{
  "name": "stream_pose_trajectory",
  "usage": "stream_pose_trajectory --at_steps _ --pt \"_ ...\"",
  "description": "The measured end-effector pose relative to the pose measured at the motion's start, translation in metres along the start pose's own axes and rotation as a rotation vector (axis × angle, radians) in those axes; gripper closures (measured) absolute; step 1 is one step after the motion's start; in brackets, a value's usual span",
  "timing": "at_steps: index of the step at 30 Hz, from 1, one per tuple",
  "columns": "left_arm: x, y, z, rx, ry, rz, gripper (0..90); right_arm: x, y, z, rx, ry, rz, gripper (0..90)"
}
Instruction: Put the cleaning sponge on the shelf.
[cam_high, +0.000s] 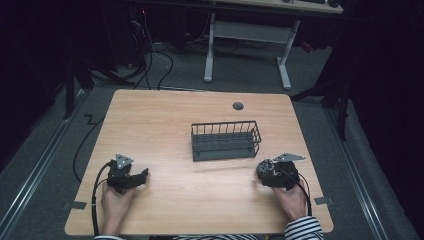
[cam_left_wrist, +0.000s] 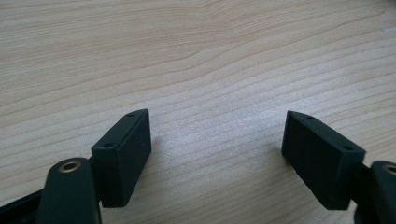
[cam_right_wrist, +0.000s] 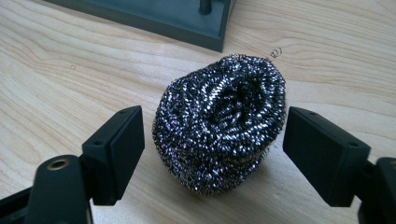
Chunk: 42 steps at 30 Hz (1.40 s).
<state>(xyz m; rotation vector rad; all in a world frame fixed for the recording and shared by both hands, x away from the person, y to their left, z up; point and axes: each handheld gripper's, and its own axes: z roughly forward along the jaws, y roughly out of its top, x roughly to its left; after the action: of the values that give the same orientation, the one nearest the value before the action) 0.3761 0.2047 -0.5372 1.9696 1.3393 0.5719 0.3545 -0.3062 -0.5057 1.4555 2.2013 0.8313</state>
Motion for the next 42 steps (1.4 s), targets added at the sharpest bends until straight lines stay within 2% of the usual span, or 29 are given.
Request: stream_pose_trajectory --at_steps 5,23,34,42 --pt "0.0 0.0 0.0 0.001 0.0 0.0 24.3 0.0 0.001 0.003 0.001 0.001 -0.007 27.7" --pt "0.0 0.0 0.0 0.002 0.002 -0.004 24.4 0.004 0.0 0.0 0.0 0.0 -0.024 35.5" --pt "0.0 0.0 0.0 0.002 0.003 -0.005 24.3 0.004 0.002 -0.009 -0.013 0.033 -0.025 37.4" --pt "0.0 0.0 0.0 0.001 0.004 -0.005 24.3 0.007 0.013 -0.021 -0.04 0.059 -0.042 38.0"
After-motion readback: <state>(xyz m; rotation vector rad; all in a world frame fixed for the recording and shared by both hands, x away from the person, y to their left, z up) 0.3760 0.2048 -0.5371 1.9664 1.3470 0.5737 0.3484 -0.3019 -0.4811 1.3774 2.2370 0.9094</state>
